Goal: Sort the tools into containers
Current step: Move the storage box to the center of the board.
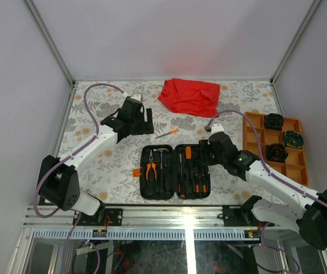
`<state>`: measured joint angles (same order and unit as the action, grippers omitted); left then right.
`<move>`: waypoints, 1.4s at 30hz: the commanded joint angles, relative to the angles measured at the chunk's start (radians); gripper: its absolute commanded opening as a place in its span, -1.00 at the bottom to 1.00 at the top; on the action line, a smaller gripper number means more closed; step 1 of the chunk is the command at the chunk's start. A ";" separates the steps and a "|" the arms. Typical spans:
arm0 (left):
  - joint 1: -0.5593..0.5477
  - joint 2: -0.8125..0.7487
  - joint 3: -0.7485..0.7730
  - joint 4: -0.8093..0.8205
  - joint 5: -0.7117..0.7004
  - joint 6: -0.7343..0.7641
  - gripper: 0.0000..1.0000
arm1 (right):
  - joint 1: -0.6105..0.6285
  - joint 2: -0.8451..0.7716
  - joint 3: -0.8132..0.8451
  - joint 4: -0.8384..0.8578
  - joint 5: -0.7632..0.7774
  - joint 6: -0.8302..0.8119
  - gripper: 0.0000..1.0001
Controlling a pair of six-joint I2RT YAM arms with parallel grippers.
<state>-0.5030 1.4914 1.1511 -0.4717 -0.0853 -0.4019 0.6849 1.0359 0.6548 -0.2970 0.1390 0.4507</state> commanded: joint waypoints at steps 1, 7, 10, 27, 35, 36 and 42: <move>0.035 -0.049 -0.089 0.006 0.089 -0.074 0.55 | -0.005 0.047 0.082 0.066 -0.006 -0.061 0.11; 0.034 -0.111 -0.251 0.038 0.130 -0.142 0.55 | -0.005 0.144 0.151 0.087 -0.035 -0.075 0.12; 0.032 -0.130 -0.324 0.064 0.159 -0.162 0.55 | -0.006 0.172 0.171 0.096 -0.052 -0.075 0.12; -0.278 -0.015 -0.345 0.190 0.189 -0.285 0.51 | -0.005 0.175 0.190 0.093 -0.054 -0.057 0.12; -0.253 -0.174 -0.308 0.085 0.038 -0.250 0.56 | -0.006 0.247 0.247 0.113 -0.022 -0.180 0.15; -0.232 -0.203 -0.307 0.078 0.035 -0.243 0.57 | -0.005 0.265 0.262 0.116 -0.020 -0.205 0.16; -0.042 -0.376 -0.315 0.036 0.055 -0.185 0.60 | -0.005 0.436 0.412 0.103 -0.096 -0.427 0.33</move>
<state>-0.6491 1.2034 0.8139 -0.3985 -0.0051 -0.6384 0.6842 1.3800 0.9436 -0.2123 0.0856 0.2142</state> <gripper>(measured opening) 0.797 0.630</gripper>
